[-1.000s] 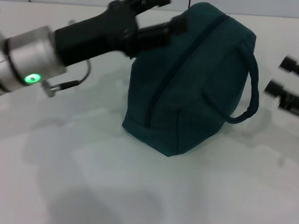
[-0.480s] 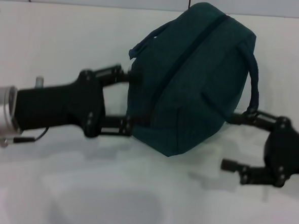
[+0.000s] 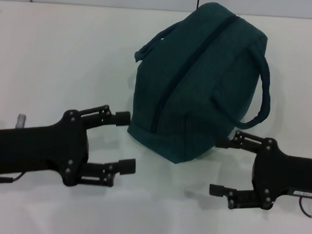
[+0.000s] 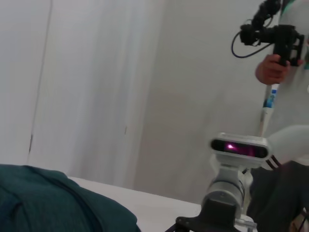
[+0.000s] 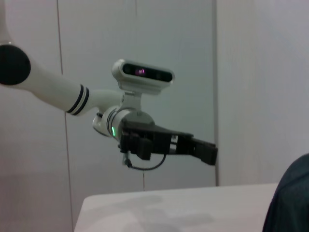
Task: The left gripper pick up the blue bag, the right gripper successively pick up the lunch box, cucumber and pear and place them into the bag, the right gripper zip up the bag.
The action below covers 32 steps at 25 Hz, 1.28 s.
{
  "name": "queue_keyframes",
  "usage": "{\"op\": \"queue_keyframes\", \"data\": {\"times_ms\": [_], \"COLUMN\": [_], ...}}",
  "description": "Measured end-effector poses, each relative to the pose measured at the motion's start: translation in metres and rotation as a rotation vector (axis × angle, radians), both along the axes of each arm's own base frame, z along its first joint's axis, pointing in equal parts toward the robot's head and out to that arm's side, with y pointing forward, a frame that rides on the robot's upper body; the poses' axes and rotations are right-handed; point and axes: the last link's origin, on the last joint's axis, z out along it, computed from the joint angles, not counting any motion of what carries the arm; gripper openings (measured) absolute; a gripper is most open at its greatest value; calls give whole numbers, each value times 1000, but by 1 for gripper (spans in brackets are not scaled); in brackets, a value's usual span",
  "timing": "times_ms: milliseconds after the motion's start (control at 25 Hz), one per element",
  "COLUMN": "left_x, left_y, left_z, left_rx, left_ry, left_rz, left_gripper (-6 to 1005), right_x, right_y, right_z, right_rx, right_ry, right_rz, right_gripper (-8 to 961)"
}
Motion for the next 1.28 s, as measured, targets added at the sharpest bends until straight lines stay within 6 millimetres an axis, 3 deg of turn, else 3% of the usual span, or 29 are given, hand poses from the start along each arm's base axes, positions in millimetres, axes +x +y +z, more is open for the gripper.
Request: {"op": "queue_keyframes", "data": {"times_ms": [440,1280], "left_x": [-7,-7], "left_y": [-12,-11], "left_z": [0,-1], "left_rx": [-28,-28], "left_ry": [7,13], "left_rz": [-6,-4], "left_gripper": [882,880], "right_x": [-1,1], "right_y": [6,5], "right_z": [-6,-4], "right_rx": [-7,1], "right_ry": [-10,-3], "right_rz": [-21,-37], "right_gripper": [864,860]}}
